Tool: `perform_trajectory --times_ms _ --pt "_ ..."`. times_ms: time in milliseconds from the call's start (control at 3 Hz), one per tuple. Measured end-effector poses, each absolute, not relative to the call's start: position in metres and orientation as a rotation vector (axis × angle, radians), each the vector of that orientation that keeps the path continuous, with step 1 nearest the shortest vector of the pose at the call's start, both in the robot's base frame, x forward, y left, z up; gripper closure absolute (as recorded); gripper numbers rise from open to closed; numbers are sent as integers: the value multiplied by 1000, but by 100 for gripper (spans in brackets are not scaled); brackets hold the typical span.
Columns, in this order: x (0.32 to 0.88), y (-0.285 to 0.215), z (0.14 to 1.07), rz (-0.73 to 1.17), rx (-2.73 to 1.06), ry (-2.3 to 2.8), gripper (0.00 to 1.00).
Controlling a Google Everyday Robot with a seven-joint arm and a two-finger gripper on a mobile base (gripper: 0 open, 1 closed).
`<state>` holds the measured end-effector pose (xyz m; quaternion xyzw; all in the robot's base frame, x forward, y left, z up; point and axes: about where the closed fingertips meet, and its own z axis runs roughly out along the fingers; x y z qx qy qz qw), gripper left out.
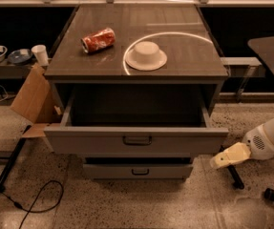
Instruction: Close top drawer
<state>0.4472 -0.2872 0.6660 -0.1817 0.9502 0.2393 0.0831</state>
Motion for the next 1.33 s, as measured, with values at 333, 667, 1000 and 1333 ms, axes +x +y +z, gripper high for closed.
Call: perform_trajectory --times_ms 333,667,1000,1333 --pt "440 -255 673 799 -685 2773 0" --pt "435 -216 674 898 -834 2699 0" --pt "441 -182 678 940 -973 2608 0" --pt "452 -169 682 905 -1039 2562 0"
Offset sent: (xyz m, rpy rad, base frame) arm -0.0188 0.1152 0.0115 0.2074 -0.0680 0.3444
